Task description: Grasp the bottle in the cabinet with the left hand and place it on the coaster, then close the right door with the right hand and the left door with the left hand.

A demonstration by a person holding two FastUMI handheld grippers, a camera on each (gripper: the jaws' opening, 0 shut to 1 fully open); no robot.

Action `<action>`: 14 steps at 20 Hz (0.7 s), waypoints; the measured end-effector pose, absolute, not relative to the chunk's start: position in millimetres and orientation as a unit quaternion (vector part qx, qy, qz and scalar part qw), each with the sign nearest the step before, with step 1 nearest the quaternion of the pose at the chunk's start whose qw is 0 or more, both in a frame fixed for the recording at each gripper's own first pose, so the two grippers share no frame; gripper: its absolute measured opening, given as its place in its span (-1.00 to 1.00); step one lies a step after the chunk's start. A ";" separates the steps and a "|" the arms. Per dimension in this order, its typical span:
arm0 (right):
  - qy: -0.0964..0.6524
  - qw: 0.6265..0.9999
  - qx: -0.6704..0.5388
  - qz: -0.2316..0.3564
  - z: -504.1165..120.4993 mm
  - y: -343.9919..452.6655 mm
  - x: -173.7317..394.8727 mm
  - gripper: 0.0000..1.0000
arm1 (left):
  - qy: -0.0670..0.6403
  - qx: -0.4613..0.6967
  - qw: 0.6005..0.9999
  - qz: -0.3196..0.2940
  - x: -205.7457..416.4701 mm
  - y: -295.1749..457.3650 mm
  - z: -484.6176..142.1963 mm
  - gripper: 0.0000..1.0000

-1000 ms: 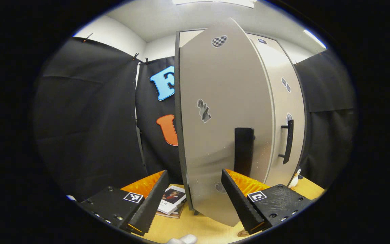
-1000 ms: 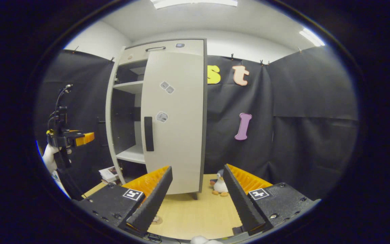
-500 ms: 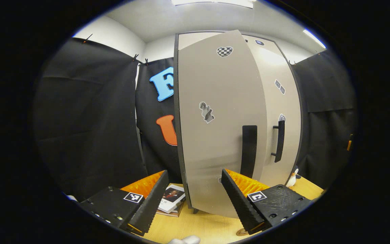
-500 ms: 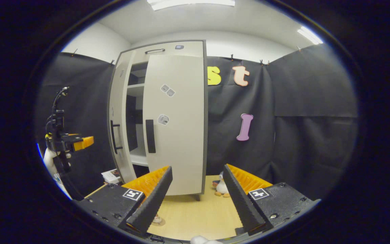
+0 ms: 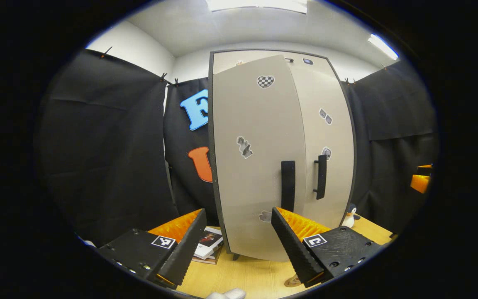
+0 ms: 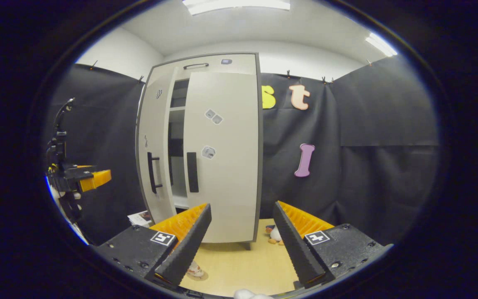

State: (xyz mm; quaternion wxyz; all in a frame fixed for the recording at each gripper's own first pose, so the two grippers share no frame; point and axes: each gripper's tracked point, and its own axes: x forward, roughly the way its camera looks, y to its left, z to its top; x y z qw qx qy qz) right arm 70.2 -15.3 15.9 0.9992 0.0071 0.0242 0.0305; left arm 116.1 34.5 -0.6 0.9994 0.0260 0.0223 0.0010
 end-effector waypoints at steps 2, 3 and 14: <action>0.019 0.999 0.010 0.031 19.1 -11.4 70.6 0.96 | 0.015 0.023 1.000 -0.001 103.9 32.5 2.4 0.92; 0.017 0.999 0.009 0.031 20.1 -9.8 69.4 0.96 | 0.016 0.022 1.000 -0.001 99.1 32.7 1.6 0.91; 0.007 0.999 0.018 0.026 19.7 -1.4 58.5 0.96 | 0.034 0.029 0.999 0.013 43.0 37.9 -14.6 0.92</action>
